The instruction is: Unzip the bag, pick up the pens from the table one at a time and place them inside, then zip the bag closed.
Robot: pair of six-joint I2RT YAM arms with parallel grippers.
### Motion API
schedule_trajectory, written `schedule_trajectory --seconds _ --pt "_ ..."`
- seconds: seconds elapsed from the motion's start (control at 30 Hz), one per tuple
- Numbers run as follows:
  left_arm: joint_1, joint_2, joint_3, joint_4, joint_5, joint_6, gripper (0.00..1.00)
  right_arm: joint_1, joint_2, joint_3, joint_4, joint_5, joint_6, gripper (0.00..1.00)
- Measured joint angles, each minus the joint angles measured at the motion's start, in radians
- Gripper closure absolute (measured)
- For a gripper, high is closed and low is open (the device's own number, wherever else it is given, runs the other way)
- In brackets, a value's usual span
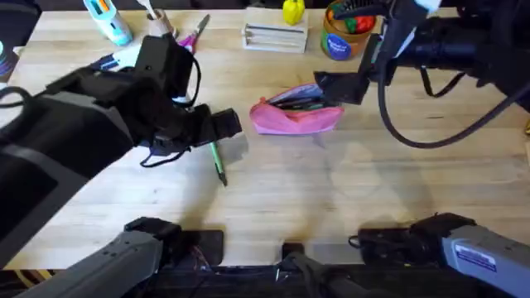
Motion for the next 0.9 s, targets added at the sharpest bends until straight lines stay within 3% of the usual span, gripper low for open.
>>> schedule_trajectory --seconds 0.3,0.67,0.73,0.9 --pt "0.000 0.008 -0.093 0.081 -0.033 -0.059 0.006 0.000 0.000 0.000 0.000 0.000 0.000 0.008" --pt "0.000 0.082 -0.085 0.090 -0.033 -0.113 0.003 0.000 0.000 0.000 -0.011 0.000 0.000 0.008" --pt "0.000 0.086 -0.083 0.088 -0.040 -0.119 0.072 0.000 0.000 0.000 -0.011 0.000 0.000 0.008" --pt "0.004 0.095 -0.083 0.076 -0.061 -0.129 0.388 0.000 0.000 0.000 -0.011 0.000 0.000 0.008"
